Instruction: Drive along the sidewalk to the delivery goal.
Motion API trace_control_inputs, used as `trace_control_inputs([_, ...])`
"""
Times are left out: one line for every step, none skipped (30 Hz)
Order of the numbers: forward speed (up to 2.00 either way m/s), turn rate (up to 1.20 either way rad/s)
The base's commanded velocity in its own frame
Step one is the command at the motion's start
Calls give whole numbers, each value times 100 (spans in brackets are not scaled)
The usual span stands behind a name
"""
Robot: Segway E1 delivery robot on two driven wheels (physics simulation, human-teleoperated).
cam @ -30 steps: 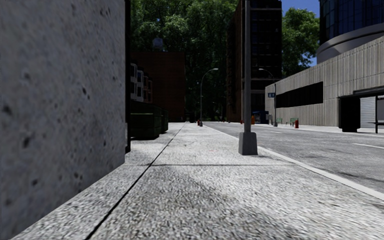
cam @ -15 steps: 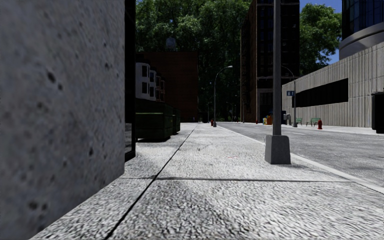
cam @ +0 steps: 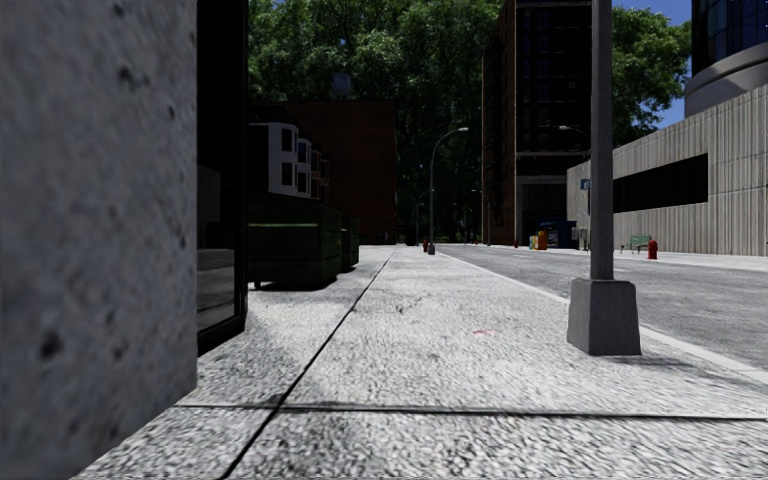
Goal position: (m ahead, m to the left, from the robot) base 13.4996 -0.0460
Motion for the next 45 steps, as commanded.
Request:
trace_control_inputs([157, 0])
trace_control_inputs([157, 0])
trace_control_inputs([158, 0])
trace_control_inputs([158, 0])
trace_control_inputs([158, 0])
trace_control_inputs([158, 0])
trace_control_inputs([158, 0])
trace_control_inputs([159, 0])
trace_control_inputs([159, 0])
trace_control_inputs([159, 0])
trace_control_inputs([159, 0])
trace_control_inputs([159, 0])
trace_control_inputs([159, 0])
trace_control_inputs([160, 0])
trace_control_inputs([161, 0])
trace_control_inputs([162, 0])
trace_control_inputs([162, 0])
trace_control_inputs([162, 0])
trace_control_inputs([162, 0])
trace_control_inputs([162, 0])
trace_control_inputs([166, 0])
trace_control_inputs([167, 0])
trace_control_inputs([167, 0])
trace_control_inputs([167, 0])
trace_control_inputs([167, 0])
trace_control_inputs([167, 0])
trace_control_inputs([167, 0])
trace_control_inputs([167, 0])
trace_control_inputs([167, 0])
trace_control_inputs([167, 0])
trace_control_inputs([167, 0])
trace_control_inputs([167, 0])
trace_control_inputs([167, 0])
trace_control_inputs([167, 0])
trace_control_inputs([167, 0])
trace_control_inputs([167, 0])
trace_control_inputs([167, 0])
trace_control_inputs([167, 0])
trace_control_inputs([167, 0])
trace_control_inputs([167, 0])
trace_control_inputs([167, 0])
trace_control_inputs([167, 0])
trace_control_inputs([167, 0])
trace_control_inputs([167, 0])
trace_control_inputs([167, 0])
